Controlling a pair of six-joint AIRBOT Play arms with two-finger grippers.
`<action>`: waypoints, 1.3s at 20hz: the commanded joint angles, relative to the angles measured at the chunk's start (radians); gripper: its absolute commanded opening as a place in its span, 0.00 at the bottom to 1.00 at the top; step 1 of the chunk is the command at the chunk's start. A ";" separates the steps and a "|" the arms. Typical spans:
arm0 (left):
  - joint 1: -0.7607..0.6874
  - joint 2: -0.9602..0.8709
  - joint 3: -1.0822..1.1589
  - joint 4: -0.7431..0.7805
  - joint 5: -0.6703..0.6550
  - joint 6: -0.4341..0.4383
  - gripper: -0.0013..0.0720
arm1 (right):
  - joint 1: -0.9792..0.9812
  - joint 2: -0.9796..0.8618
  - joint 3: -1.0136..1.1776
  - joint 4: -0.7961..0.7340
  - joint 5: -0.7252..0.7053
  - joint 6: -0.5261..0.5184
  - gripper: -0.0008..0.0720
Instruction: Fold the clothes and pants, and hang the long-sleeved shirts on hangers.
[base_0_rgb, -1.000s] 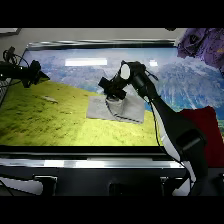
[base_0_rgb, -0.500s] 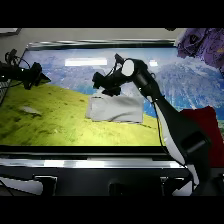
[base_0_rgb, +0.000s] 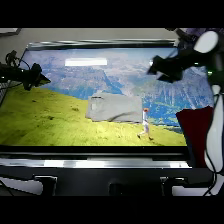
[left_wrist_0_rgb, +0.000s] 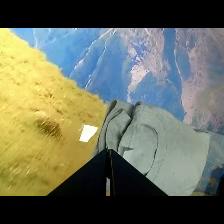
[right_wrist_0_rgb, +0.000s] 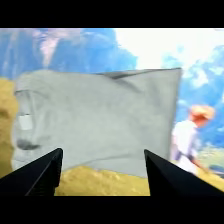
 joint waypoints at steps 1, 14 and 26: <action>0.006 0.001 0.000 0.000 0.005 0.003 0.05 | -0.243 0.023 -0.200 0.175 0.012 -0.177 0.82; 0.006 0.001 0.000 0.000 0.011 0.043 0.05 | -0.144 -0.197 -0.690 0.526 -0.378 -0.529 0.75; -0.002 0.000 0.000 0.000 0.009 0.044 0.05 | -0.096 -0.067 -0.550 0.472 -0.437 -0.380 0.06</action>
